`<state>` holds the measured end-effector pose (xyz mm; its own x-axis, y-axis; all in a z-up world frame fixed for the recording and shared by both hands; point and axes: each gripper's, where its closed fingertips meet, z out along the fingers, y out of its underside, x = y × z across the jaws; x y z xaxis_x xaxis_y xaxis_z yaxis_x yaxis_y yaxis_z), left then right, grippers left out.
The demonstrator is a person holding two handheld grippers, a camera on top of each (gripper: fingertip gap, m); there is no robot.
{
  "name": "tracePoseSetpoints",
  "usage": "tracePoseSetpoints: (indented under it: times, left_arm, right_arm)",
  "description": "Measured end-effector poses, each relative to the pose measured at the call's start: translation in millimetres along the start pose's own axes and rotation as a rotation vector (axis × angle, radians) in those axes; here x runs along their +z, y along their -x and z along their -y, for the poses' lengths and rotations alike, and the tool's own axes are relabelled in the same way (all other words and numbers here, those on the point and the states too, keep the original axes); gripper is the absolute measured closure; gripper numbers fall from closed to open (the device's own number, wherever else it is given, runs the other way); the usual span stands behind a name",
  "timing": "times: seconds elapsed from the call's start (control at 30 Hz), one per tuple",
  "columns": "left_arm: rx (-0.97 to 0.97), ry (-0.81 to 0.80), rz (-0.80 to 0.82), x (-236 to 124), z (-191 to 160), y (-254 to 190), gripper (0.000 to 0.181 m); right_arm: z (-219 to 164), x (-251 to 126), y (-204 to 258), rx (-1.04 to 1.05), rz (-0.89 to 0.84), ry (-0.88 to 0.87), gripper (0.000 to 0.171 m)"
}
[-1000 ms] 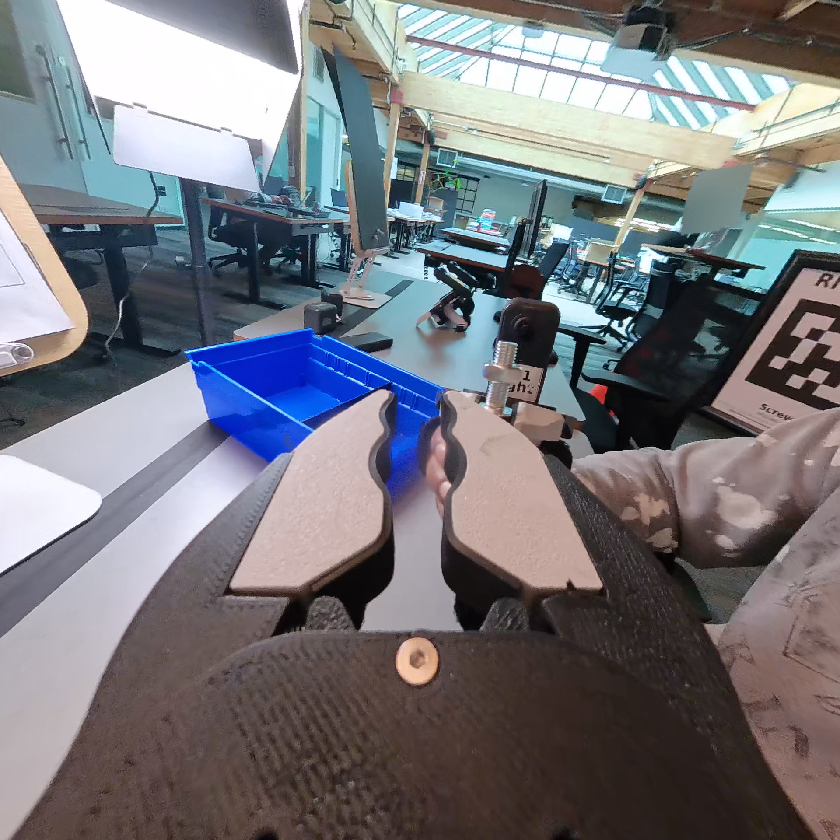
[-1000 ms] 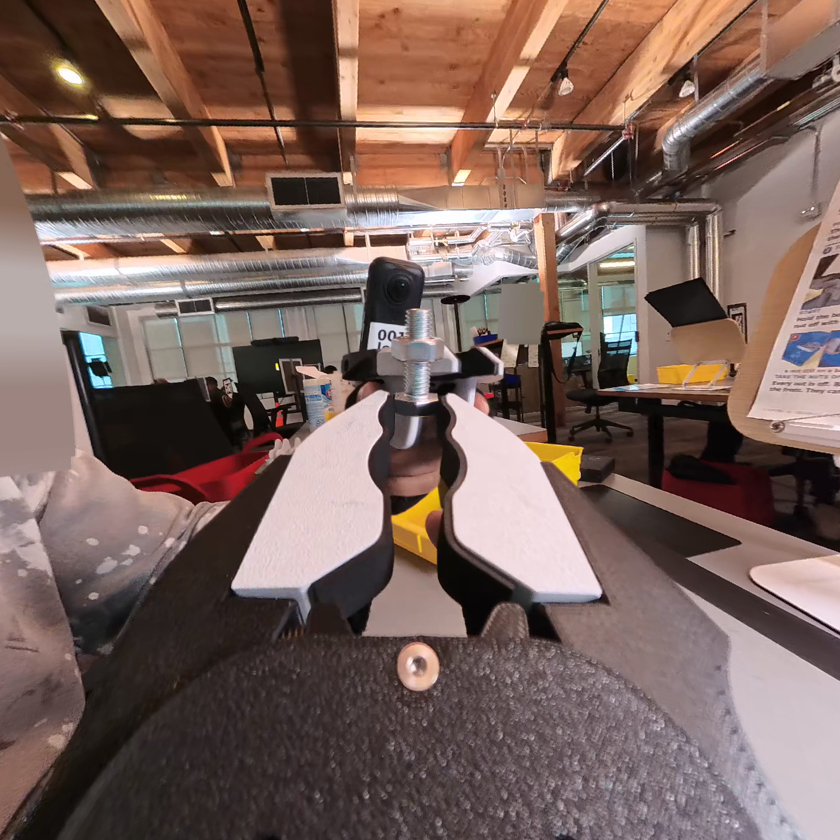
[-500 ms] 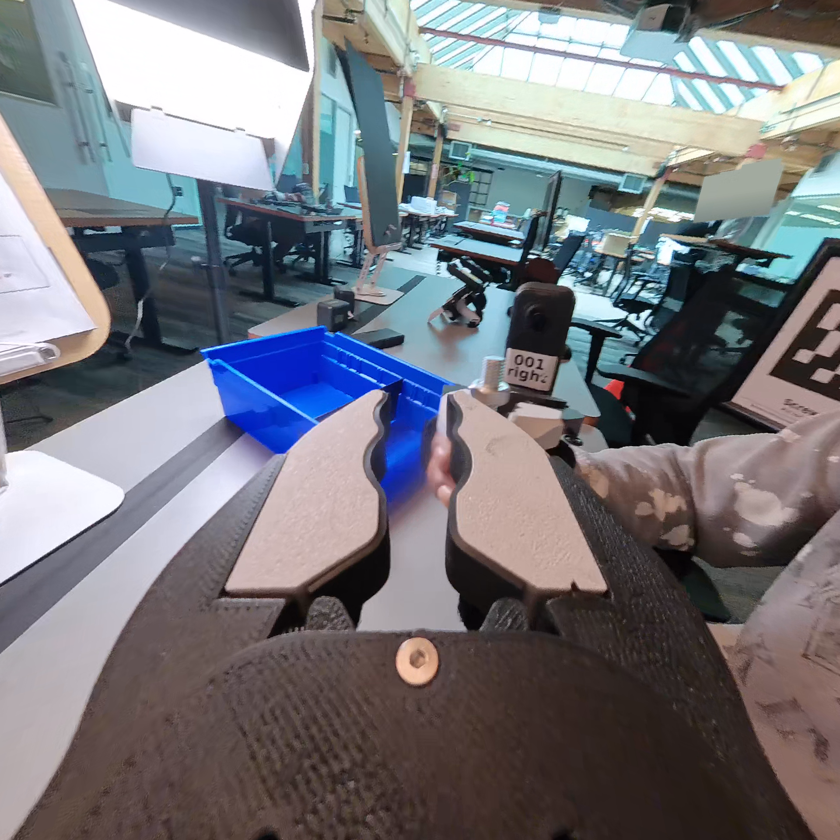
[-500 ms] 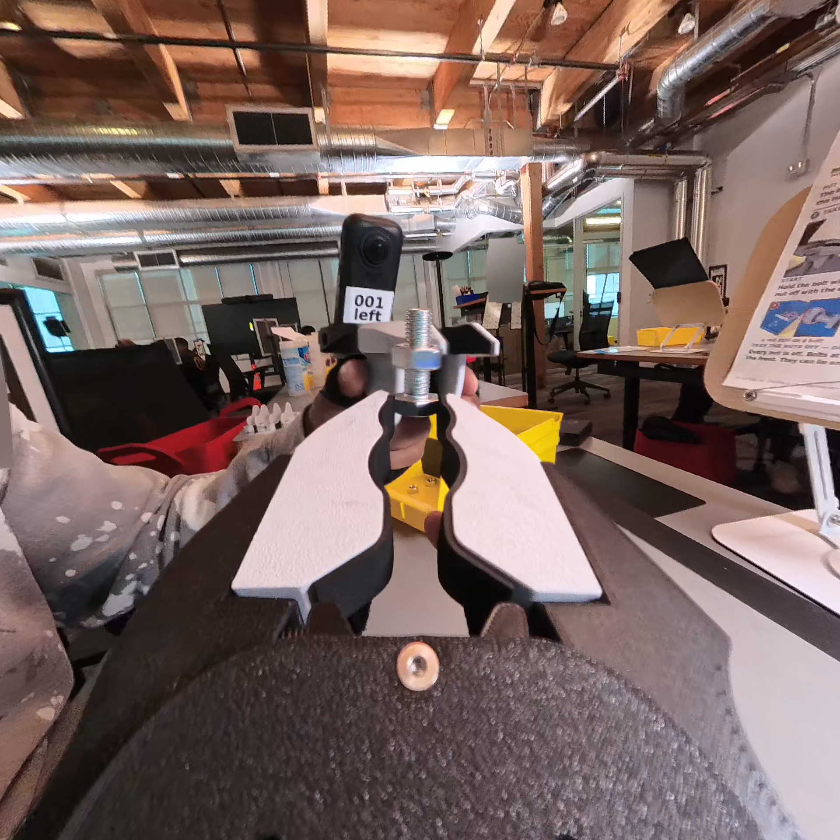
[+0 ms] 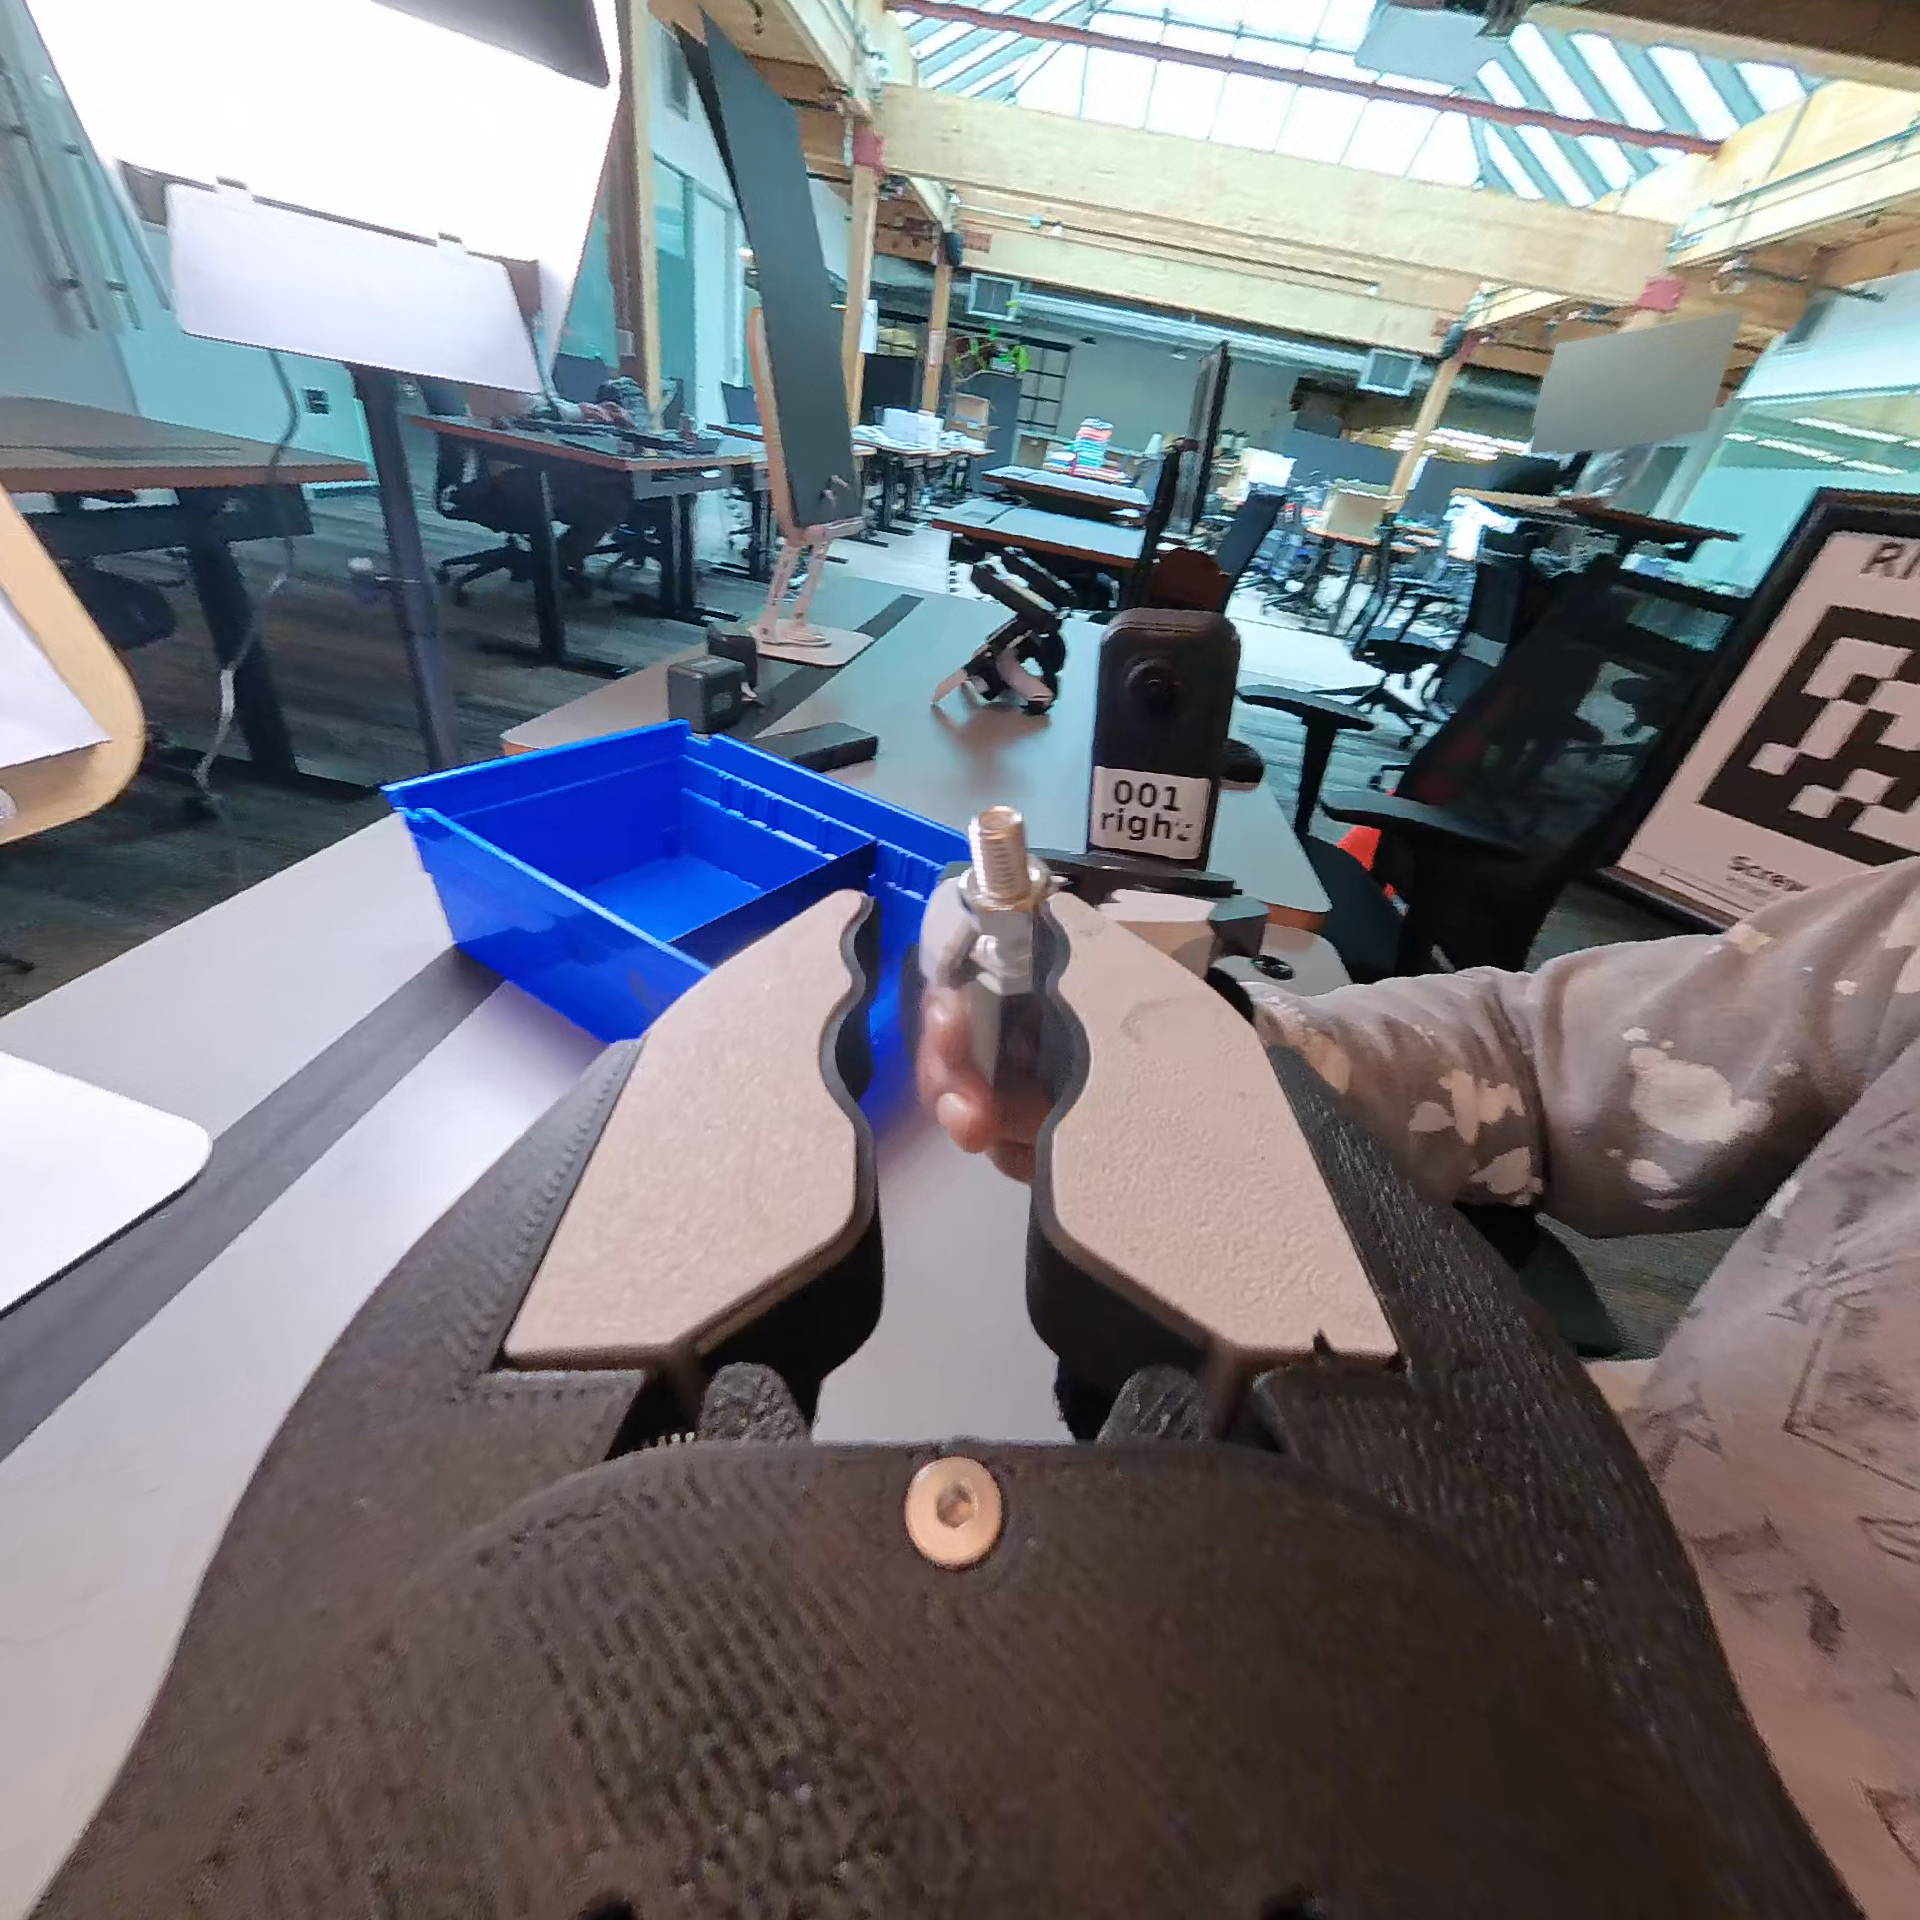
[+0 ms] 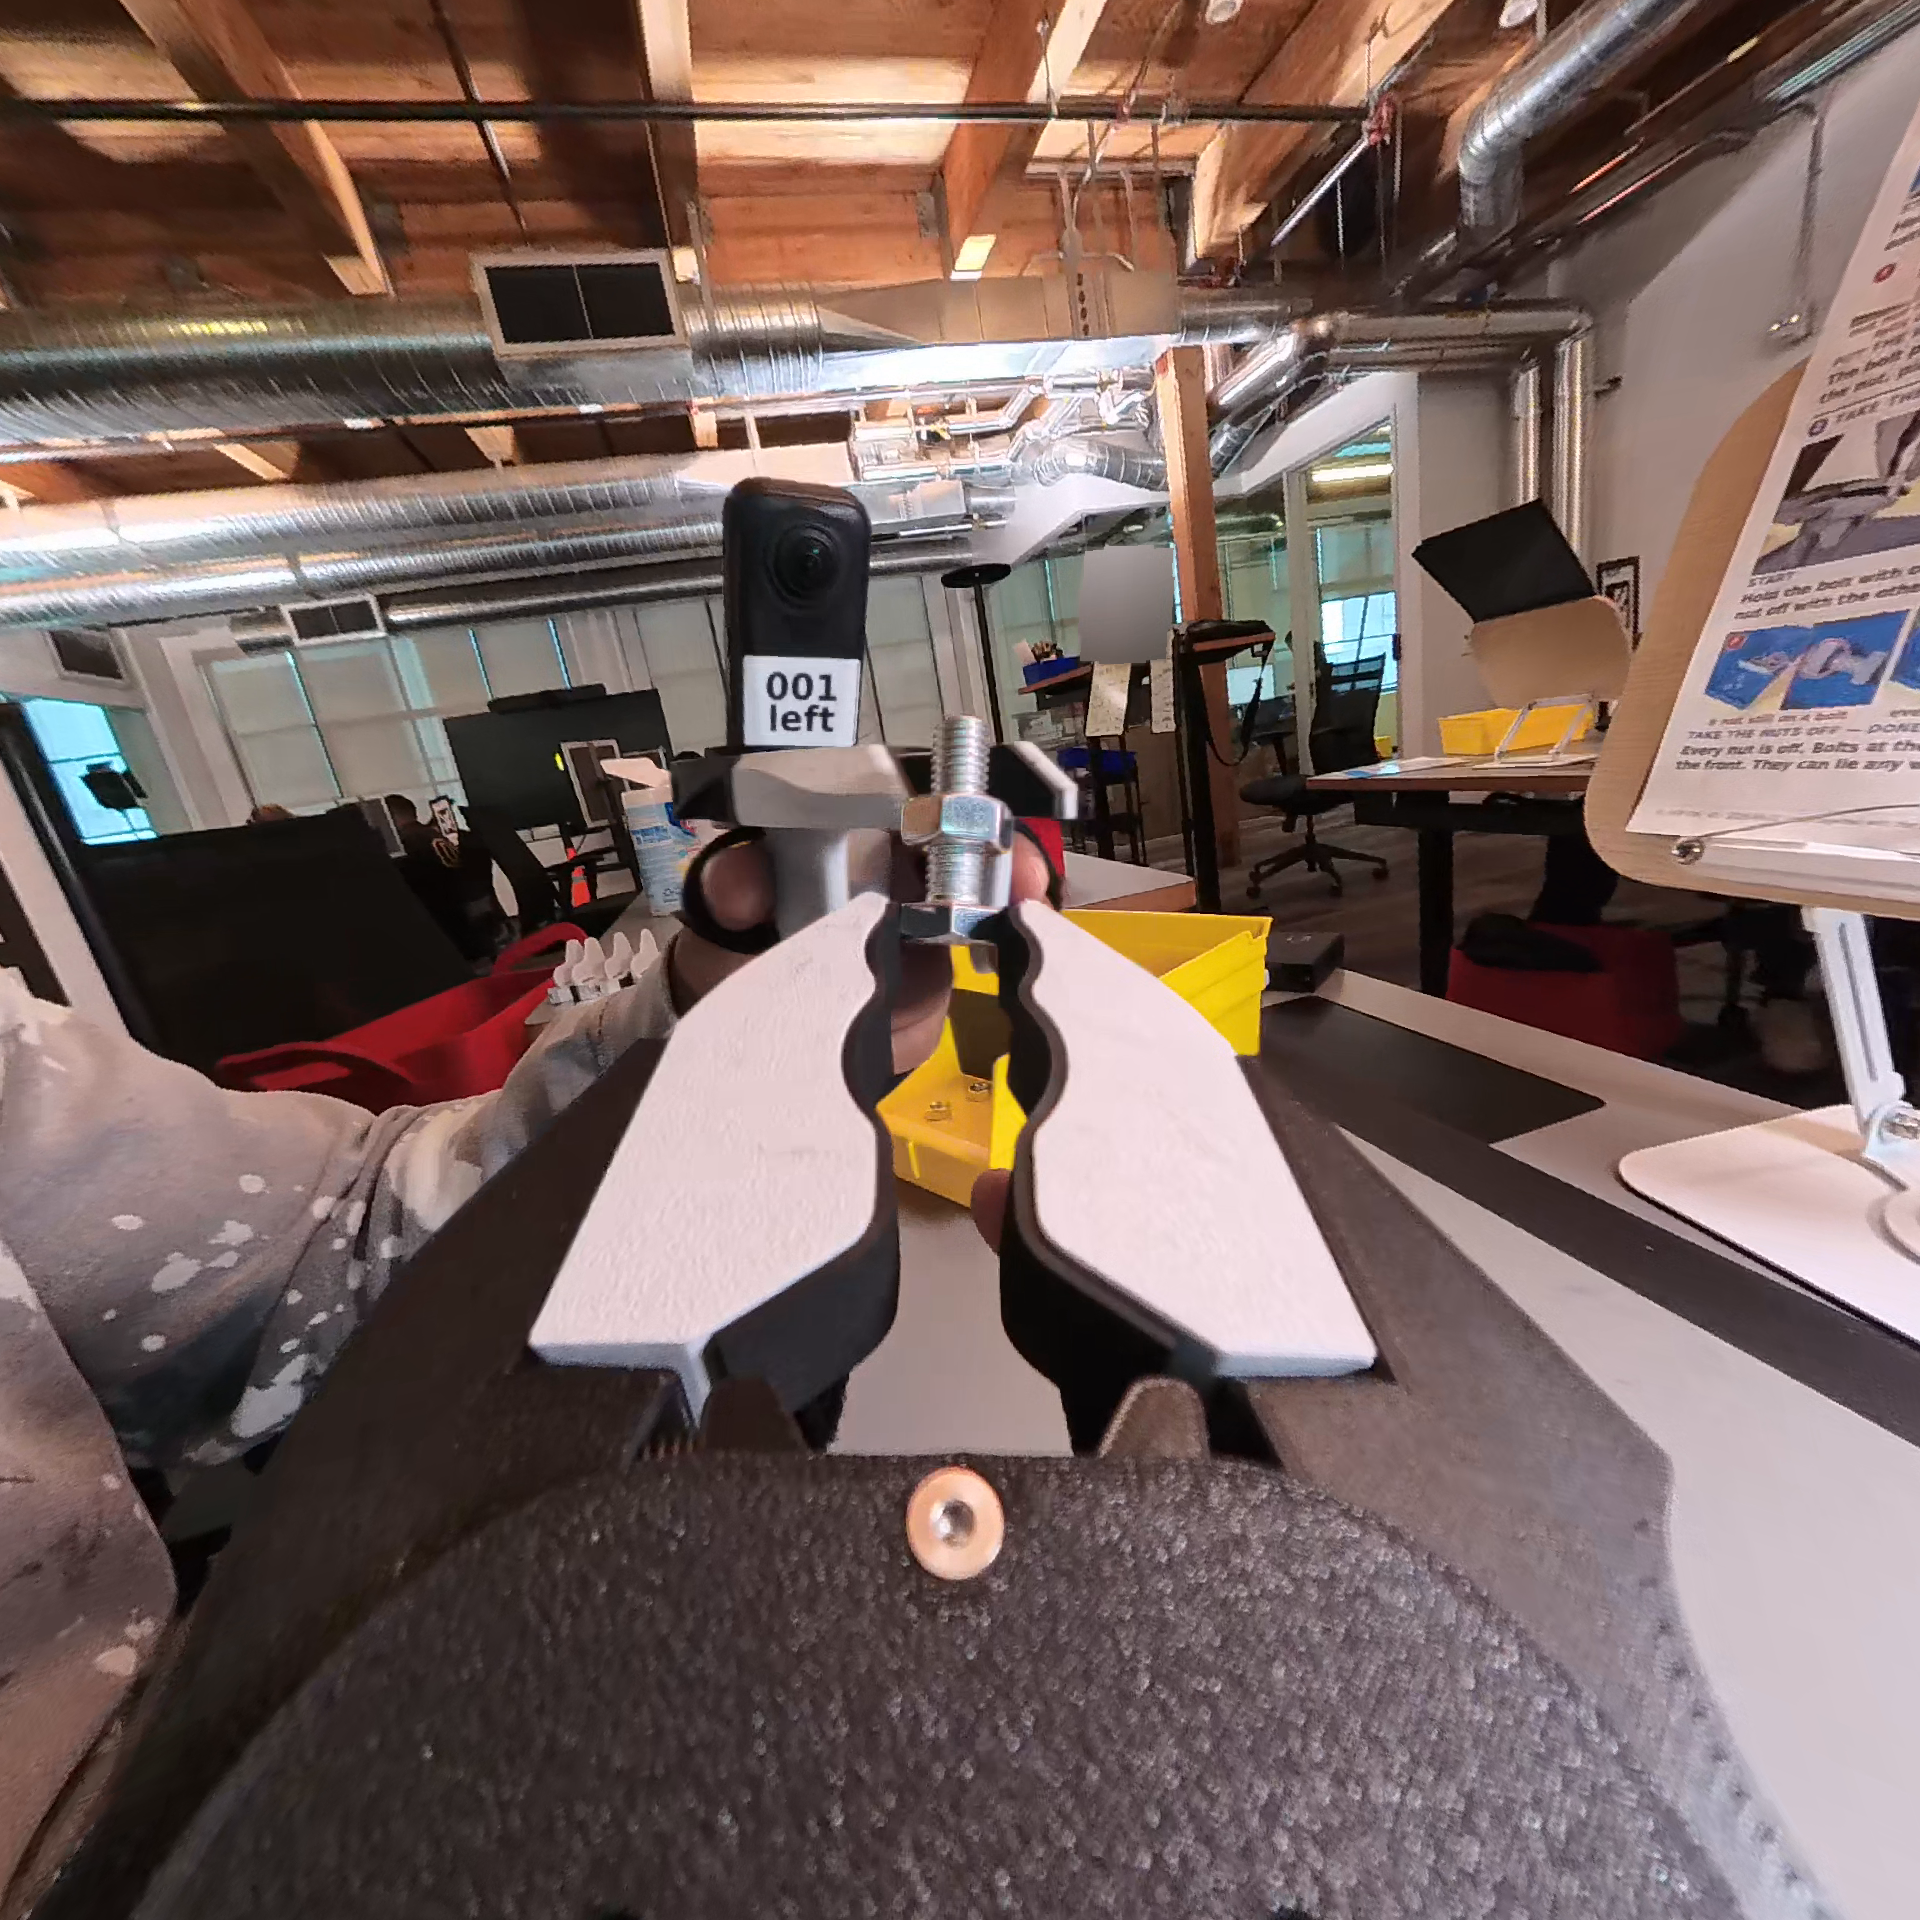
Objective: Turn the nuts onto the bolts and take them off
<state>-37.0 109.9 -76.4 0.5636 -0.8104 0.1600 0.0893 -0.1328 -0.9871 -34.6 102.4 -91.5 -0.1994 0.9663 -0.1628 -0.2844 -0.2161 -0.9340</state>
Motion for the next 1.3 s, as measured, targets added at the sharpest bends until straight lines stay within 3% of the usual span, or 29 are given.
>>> tracePoseSetpoints:
  times: [0.4,0.47,0.73,1.1,1.17,1.23,1.3]
  left_arm:
    - [-0.027,-0.024,-0.105,7.9,-0.8,-17.0,0.16]
    - [-0.021,-0.036,-0.03,2.6,0.8,-2.2,0.167]
    - [0.004,-0.061,-0.134,6.2,7.0,-28.2,0.156]
    - [0.042,-0.031,-0.113,9.5,1.7,-27.7,0.162]
    - [0.045,-0.041,-0.123,7.5,3.2,-27.0,0.156]
    - [0.037,-0.053,-0.057,2.7,4.8,-12.0,0.166]
    - [0.021,-0.049,-0.049,-0.4,3.5,-6.3,0.164]
  right_arm:
    - [6.1,-1.5,8.9,-0.002,0.052,-0.074,0.154]
    - [16.1,-5.7,17.7,0.024,0.124,-0.142,0.153]
    - [16.0,-4.8,19.2,0.02,0.126,-0.152,0.153]
    - [6.4,-0.3,17.2,-0.014,0.089,-0.092,0.154]
    - [8.7,-1.4,20.4,-0.002,0.115,-0.113,0.153]
    - [16.5,-5.4,25.0,0.034,0.166,-0.168,0.153]
    - [22.3,-7.6,27.4,0.055,0.192,-0.195,0.153]
